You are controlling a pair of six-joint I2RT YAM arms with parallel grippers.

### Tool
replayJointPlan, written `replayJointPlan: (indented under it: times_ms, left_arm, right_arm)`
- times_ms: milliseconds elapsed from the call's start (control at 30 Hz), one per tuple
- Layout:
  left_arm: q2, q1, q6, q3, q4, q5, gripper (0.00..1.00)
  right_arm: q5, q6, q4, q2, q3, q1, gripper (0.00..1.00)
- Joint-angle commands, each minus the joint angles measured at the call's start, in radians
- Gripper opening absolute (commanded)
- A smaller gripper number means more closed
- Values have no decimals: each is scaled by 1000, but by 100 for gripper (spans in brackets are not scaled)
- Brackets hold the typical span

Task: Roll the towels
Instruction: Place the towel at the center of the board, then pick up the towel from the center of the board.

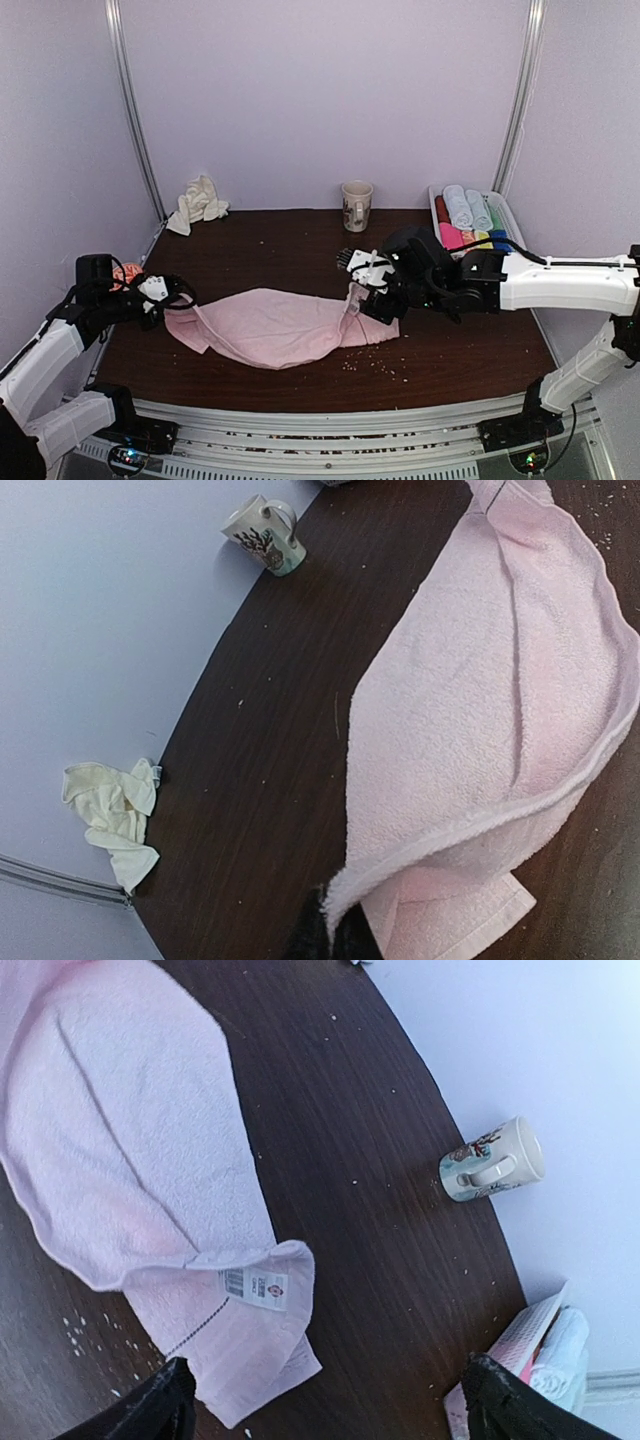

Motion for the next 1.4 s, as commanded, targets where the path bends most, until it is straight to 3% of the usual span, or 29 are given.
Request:
replayJointPlan:
  times_ms: [0,400,700,1100,1133,1200,1233,1367]
  left_arm:
    - [-9,9,-23,-9,31,48,0]
    - [-17,9,-31,-18,19,76,0]
    - [-10,9,-38,-15,17,76,0]
    - [-5,9,-43,-17,17,84,0]
    - [-4,9,-45,-18,18,86,0]
    - [-6,8,-45,-18,17,87,0]
    - [-6,9,-47,-18,17,86,0]
    - [-10,9,-52,-17,15,87,0]
  right_arm:
    - [-71,-358,87,-40,-65,0,97]
    - [-287,-518,-34,154,150,-131,96]
    - [-392,-566,-229,356,348,-191,88]
    - [-500,-537,-295,414,401,-209,79]
    - [-501,-536,-295,412,400,-210,75]
    - [-489,-526,-284,410,403,-210,29]
    - [-480,-516,-275,412,403,-210,21]
    - [-464,-516,-285,417,412,-210,21]
